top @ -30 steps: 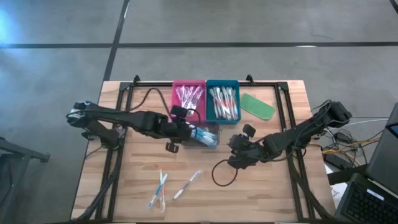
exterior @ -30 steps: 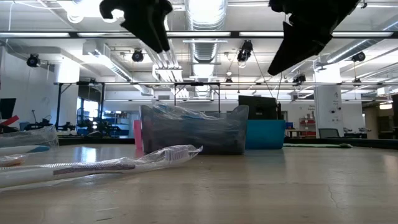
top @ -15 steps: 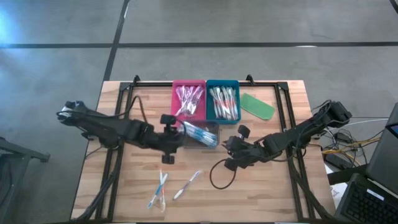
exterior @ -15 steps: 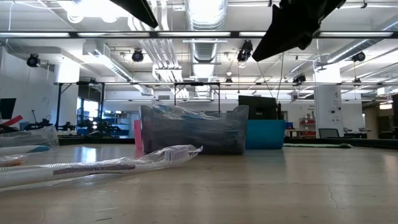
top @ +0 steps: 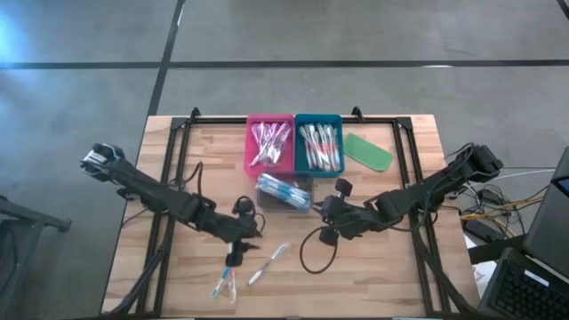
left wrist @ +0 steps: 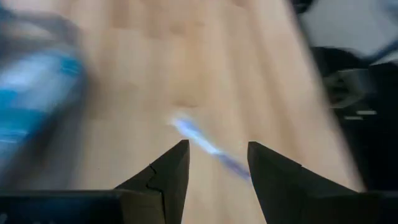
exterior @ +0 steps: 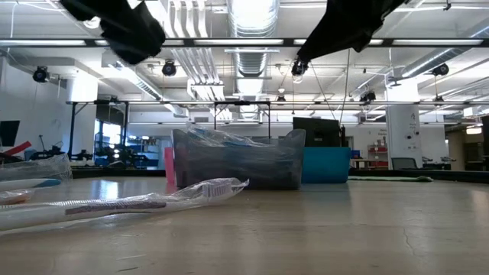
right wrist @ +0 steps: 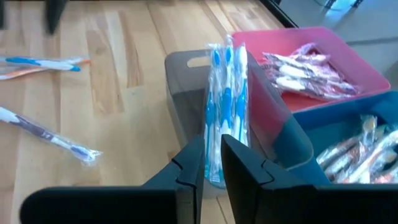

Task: Pick & Place Toothbrushes
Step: Put the purple toothbrush into the pink bin

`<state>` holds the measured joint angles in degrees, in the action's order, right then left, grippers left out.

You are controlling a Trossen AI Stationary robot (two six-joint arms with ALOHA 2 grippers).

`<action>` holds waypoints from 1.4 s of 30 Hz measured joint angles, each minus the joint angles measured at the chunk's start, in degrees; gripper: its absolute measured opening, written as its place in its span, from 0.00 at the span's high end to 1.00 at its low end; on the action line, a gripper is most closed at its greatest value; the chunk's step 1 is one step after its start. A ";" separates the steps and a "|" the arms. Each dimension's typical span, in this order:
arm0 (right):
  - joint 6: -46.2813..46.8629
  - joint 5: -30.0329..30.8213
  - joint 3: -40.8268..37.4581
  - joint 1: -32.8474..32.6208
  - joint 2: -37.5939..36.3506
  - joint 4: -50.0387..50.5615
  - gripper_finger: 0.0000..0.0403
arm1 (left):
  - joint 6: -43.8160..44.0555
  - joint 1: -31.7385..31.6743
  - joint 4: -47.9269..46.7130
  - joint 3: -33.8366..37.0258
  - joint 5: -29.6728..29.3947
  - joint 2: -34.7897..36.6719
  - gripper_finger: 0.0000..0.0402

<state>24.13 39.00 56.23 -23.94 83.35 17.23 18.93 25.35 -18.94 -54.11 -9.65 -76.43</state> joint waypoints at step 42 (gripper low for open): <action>-2.09 -0.15 0.02 -0.04 0.03 -1.61 0.61 | 30.90 11.40 2.17 -7.59 -10.20 -28.77 0.67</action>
<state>22.04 38.85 56.25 -23.99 83.38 15.63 49.83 36.76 -16.77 -61.69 -19.85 -105.20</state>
